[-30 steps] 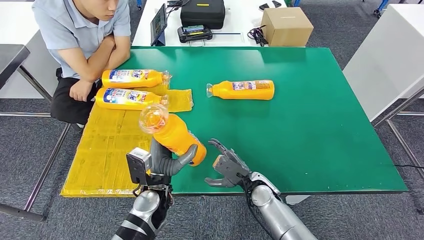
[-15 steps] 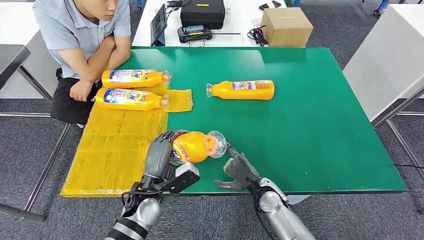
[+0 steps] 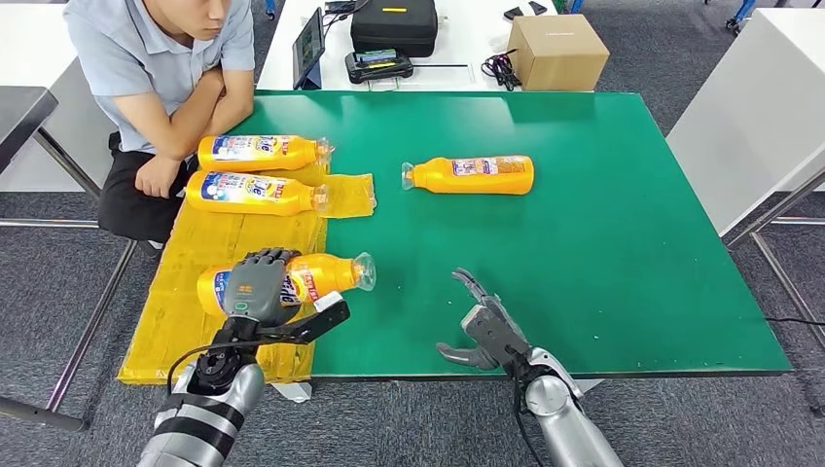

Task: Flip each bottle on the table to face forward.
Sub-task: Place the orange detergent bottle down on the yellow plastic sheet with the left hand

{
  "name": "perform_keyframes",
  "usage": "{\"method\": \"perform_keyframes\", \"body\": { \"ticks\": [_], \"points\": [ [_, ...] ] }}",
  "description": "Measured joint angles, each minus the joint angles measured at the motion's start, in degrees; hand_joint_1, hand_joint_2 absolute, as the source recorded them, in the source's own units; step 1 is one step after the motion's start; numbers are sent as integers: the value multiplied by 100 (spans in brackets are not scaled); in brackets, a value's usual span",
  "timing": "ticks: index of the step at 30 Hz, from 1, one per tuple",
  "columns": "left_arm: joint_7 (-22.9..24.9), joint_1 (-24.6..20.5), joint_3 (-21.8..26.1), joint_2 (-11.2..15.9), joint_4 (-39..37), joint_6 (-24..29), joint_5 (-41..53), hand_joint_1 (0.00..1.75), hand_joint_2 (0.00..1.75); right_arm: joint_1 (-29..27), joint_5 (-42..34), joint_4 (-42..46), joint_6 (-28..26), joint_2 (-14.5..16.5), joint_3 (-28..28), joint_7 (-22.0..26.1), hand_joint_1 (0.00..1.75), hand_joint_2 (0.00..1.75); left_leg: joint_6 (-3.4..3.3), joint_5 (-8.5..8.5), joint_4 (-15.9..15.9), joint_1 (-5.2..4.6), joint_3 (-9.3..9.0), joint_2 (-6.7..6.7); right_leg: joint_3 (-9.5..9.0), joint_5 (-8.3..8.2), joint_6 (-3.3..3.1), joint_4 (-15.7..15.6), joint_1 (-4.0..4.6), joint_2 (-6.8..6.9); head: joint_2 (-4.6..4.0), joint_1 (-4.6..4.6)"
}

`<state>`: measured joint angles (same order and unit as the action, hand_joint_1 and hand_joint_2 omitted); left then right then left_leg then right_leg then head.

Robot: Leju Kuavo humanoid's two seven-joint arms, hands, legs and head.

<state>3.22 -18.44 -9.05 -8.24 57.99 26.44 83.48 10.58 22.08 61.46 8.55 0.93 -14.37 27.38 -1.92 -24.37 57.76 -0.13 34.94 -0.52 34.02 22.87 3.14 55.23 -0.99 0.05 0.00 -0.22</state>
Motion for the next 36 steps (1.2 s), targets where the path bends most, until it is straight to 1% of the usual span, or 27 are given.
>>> {"method": "perform_keyframes", "body": {
  "ticks": [6,7,9,10,11,13,14,16,20,26,30,36],
  "points": [
    [111,-441,28,98,-798,-440,153,175,175,7,-3,9,63,7,10,16,0,175,-1,1,0,0,1,0,0,0,0,0,0,0,0,-1],
    [88,-523,28,116,-935,-478,138,172,175,11,-7,9,71,8,10,18,0,175,-1,1,0,0,1,0,0,0,0,0,1,0,0,-1],
    [20,-686,27,146,-1197,-509,90,152,175,16,-15,9,81,11,10,24,0,175,-1,1,0,0,0,-1,-1,0,0,1,1,1,0,-1],
    [-8,-760,26,160,-1314,-507,70,126,175,17,-21,8,86,11,10,28,0,175,-1,1,0,1,-1,-1,-2,0,0,1,1,1,0,-1],
    [-26,-824,25,173,-1419,-497,66,89,175,17,-27,8,92,11,10,35,0,175,-1,1,0,1,-2,-1,-3,0,0,1,1,0,0,-1],
    [-38,-925,22,198,-1601,-474,104,31,175,17,-42,6,104,10,10,53,0,175,0,1,-1,1,-4,0,-5,0,0,1,1,0,0,-2],
    [-37,-968,21,210,-1678,-466,135,19,175,18,-45,5,109,10,10,61,0,175,0,1,-1,1,-6,0,-7,0,0,1,1,0,0,-1],
    [-36,-1045,14,234,-1834,-453,196,19,175,22,-49,-2,114,11,10,75,0,175,0,2,-1,1,-9,-1,-11,0,0,1,1,1,0,-1],
    [-38,-1138,6,267,-2046,-441,243,0,175,38,-53,-21,114,16,10,85,0,175,1,3,-1,1,-18,-1,-18,-1,-1,1,1,0,0,0],
    [-113,-1244,4,276,-2240,-537,213,0,175,61,-70,-47,114,22,10,109,0,175,2,4,-1,1,-33,-2,-36,-1,-1,1,1,1,0,0],
    [-365,-1270,7,286,-2379,-405,2,0,175,72,-85,-55,111,10,34,132,0,175,3,4,-2,1,-37,-2,-40,-1,-1,1,1,1,0,-1],
    [-449,-1294,16,296,-2495,-374,-141,0,175,79,-85,-57,106,-7,94,141,0,175,3,4,-2,0,-44,-4,-49,0,-1,1,0,1,0,0]
  ]
}}
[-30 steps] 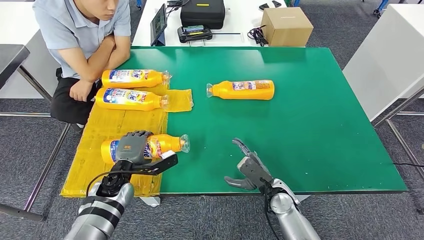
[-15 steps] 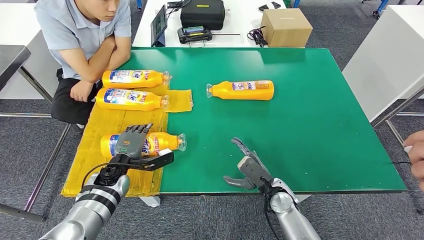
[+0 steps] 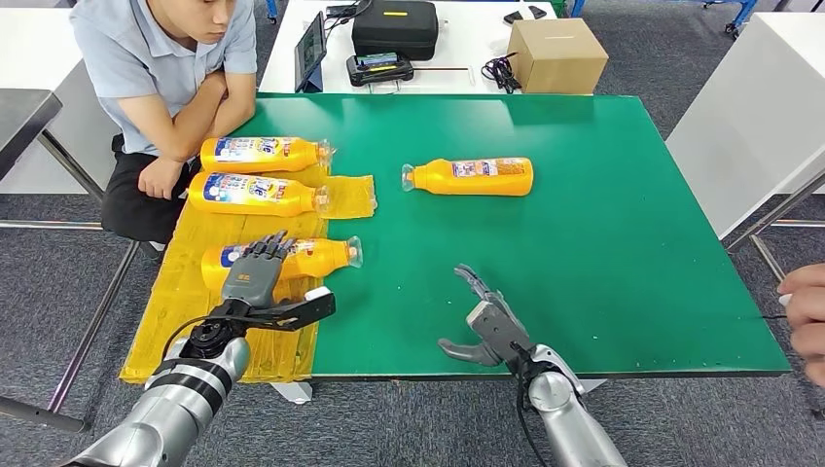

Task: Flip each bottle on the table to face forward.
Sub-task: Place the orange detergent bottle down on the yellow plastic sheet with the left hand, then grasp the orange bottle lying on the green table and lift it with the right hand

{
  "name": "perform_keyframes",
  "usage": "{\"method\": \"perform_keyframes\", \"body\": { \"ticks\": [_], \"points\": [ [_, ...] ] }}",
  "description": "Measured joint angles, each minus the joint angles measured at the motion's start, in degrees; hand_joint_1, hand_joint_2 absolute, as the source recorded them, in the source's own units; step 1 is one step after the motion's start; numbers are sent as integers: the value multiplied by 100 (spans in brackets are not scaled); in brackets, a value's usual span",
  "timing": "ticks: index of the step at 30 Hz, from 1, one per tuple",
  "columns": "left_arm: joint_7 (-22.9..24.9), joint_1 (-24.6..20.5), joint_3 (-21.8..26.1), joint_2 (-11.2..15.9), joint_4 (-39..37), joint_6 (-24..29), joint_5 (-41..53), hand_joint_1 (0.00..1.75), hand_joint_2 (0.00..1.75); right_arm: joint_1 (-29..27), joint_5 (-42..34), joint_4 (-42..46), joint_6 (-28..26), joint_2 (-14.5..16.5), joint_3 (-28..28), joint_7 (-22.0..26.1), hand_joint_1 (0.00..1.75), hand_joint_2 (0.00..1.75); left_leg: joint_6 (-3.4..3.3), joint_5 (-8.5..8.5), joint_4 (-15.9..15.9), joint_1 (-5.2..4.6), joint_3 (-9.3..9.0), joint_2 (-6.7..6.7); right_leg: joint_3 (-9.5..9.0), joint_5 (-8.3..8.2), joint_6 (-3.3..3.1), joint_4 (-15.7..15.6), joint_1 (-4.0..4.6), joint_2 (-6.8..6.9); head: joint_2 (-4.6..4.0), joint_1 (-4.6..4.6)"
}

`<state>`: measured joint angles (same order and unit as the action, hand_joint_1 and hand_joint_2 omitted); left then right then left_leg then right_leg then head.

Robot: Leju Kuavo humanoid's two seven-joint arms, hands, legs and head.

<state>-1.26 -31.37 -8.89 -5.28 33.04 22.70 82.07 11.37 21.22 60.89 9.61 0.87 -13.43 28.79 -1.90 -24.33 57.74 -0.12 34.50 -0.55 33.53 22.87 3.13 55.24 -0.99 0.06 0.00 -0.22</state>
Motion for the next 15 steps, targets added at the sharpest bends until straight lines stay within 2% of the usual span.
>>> {"method": "perform_keyframes", "body": {
  "ticks": [15],
  "points": [
    [-84,9,4,2,-82,215,-30,0,175,-4,2,-2,-71,-26,11,2,0,175,0,0,0,0,-10,0,-8,0,0,0,0,0,0,0]
  ]
}}
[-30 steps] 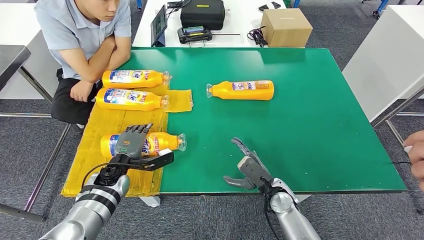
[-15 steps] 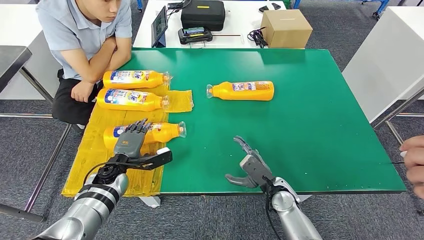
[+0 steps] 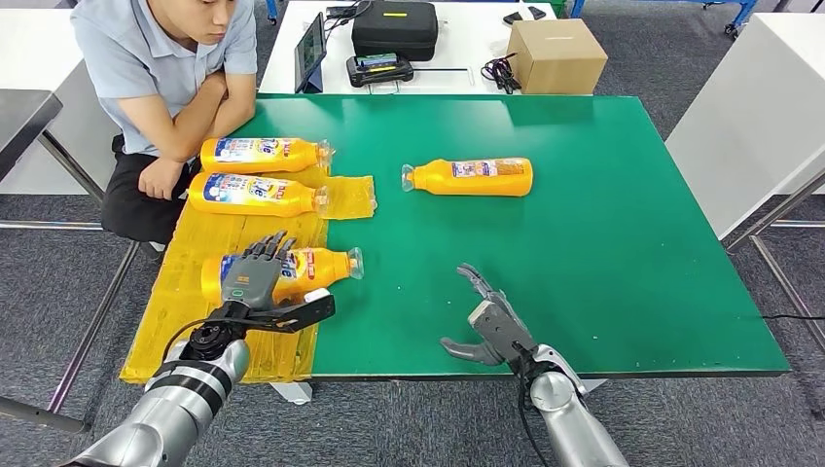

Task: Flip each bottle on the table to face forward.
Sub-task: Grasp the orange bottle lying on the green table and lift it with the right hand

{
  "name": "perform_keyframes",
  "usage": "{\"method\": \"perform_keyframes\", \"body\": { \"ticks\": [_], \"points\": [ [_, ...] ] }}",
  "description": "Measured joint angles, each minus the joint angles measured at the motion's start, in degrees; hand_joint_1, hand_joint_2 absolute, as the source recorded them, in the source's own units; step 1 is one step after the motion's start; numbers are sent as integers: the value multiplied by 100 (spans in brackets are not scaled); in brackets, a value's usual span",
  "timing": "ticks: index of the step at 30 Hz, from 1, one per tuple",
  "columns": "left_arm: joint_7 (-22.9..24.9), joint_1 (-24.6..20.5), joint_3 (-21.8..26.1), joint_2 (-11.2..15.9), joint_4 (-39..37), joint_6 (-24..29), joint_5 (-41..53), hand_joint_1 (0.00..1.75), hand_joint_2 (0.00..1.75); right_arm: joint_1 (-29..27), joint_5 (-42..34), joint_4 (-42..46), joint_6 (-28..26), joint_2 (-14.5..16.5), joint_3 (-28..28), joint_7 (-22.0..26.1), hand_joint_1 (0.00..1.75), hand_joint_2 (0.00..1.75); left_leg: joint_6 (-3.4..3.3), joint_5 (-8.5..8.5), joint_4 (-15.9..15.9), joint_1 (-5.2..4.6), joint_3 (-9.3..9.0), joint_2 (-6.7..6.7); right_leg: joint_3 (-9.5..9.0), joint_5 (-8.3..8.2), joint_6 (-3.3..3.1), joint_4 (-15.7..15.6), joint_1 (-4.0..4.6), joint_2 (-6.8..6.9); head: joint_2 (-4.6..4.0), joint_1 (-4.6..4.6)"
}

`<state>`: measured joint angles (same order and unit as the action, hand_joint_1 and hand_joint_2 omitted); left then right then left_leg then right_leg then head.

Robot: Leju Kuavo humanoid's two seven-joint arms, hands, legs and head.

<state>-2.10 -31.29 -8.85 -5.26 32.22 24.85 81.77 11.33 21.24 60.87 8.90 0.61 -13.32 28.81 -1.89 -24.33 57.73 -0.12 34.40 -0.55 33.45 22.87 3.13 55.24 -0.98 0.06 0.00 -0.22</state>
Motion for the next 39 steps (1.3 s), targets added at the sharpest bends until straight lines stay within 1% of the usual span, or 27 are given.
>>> {"method": "perform_keyframes", "body": {
  "ticks": [7,10,13,16,18,21,25,37,39],
  "points": [
    [-33,22,-1,-4,16,52,0,0,175,-2,0,0,-14,-6,2,0,0,175,0,0,0,0,0,0,0,0,0,0,0,0,0,-1],
    [-107,123,-19,-43,164,101,-3,0,175,-20,1,0,-41,-6,21,4,0,175,0,0,0,0,-1,-1,1,0,0,0,0,0,0,-2],
    [-137,380,-137,-126,608,-43,-28,0,175,-81,20,5,-78,-1,57,11,0,175,0,0,0,-1,3,-2,4,1,0,-1,-1,1,0,-1],
    [-123,726,-375,-202,1223,-251,-74,0,175,-177,44,9,-107,16,114,18,0,175,-1,-1,1,-2,15,0,16,1,0,-1,-1,0,0,0],
    [-91,945,-553,-219,1621,-288,-96,0,175,-242,69,9,-112,27,150,25,0,175,-1,-2,1,-3,26,1,27,1,0,-1,-1,0,0,0],
    [-66,1196,-762,-221,2095,-219,-113,0,175,-302,99,9,-115,45,178,41,0,175,-1,-2,1,-3,35,2,38,1,0,-1,-1,-1,0,-2],
    [-56,1379,-914,-221,2475,-139,-143,0,175,-320,108,9,-120,67,195,50,0,175,-1,-2,1,0,38,2,42,1,0,-1,1,-1,0,-1],
    [-36,1501,-1014,-218,2801,295,20,0,175,-311,136,9,-132,83,228,60,0,175,-1,-1,1,0,44,1,45,1,0,-1,0,0,0,-1],
    [-161,1531,-1014,-221,2870,439,-145,0,175,-308,129,11,-145,83,229,71,0,175,-1,-1,1,0,45,2,46,1,0,-1,0,0,0,-2]
  ]
}}
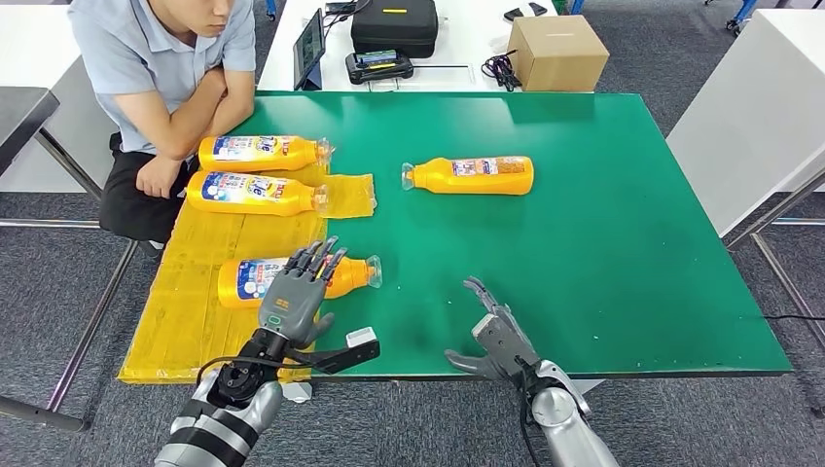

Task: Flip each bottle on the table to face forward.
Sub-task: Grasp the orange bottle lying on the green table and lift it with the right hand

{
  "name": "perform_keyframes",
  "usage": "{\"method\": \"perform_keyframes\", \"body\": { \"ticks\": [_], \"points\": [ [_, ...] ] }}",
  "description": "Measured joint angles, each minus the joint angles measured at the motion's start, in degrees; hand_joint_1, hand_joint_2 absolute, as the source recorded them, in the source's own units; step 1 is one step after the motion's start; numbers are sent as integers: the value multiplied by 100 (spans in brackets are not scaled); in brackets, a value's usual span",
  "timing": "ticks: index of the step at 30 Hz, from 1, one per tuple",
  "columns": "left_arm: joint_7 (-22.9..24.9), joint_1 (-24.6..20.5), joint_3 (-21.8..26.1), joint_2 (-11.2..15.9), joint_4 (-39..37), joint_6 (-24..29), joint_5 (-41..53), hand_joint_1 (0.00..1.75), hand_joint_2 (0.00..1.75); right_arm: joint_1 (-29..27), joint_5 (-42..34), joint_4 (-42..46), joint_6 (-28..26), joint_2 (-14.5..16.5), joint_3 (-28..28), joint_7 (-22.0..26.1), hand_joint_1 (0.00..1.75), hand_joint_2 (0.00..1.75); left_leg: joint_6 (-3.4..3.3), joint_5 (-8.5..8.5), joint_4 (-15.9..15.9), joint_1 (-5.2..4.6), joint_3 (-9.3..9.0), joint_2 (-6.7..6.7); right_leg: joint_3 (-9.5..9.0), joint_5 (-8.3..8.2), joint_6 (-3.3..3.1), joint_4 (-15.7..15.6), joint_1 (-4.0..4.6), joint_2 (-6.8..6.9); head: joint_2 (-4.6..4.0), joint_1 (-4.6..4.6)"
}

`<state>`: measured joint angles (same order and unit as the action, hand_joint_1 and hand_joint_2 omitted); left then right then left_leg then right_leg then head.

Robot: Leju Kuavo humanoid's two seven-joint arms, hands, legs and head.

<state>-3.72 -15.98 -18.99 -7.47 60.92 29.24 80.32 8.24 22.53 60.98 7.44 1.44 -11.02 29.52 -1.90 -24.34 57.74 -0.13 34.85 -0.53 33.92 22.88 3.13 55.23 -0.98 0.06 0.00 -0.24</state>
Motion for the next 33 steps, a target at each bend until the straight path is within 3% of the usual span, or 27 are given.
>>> {"method": "perform_keyframes", "body": {
  "ticks": [5,9,13,18,20,22,24,28,33],
  "points": [
    [-1357,444,50,-252,721,249,-2374,0,175,-184,-389,385,98,59,136,179,0,175,1,-2,0,0,7,-1,6,2,0,0,0,0,0,1],
    [-1767,737,96,-457,1260,87,-3204,0,175,-361,-624,812,169,162,280,252,0,175,2,-6,0,-1,10,-1,10,3,-1,-1,0,0,0,0],
    [-2339,1109,170,-706,1877,-266,-4718,0,175,-675,-839,1621,169,380,505,388,0,175,2,-6,0,0,10,0,12,3,-1,-1,0,0,0,1],
    [-2491,1400,185,-822,2359,-318,-5160,0,175,-978,-871,2481,74,649,720,303,0,175,3,-7,-1,2,9,1,13,5,-2,-1,1,0,0,1],
    [-2501,1461,196,-848,2457,-299,-5225,0,175,-1039,-790,2656,-102,731,789,290,0,87,3,-6,-1,1,9,1,13,5,-3,-1,1,0,0,1],
    [-2478,1513,222,-876,2531,-250,-5285,0,175,-1084,-613,2797,-517,874,903,164,0,87,3,-6,-1,1,8,1,12,5,-2,-1,0,0,0,2],
    [-2420,1557,259,-899,2586,-221,-5282,0,175,-1116,-461,2903,-902,1045,1038,-67,0,175,3,-6,-1,1,8,1,11,4,-2,-1,0,0,0,2],
    [-2367,1610,310,-908,2692,-263,-5156,0,175,-1189,-145,3045,-1263,1246,1185,-134,0,175,3,-6,-1,1,7,1,11,4,-2,-1,0,0,0,0],
    [-2357,1628,329,-927,2769,-390,-5242,0,175,-1267,544,3185,-1612,1277,1192,49,0,175,3,-6,-1,1,8,0,12,5,-2,-1,0,0,0,0]
  ]
}}
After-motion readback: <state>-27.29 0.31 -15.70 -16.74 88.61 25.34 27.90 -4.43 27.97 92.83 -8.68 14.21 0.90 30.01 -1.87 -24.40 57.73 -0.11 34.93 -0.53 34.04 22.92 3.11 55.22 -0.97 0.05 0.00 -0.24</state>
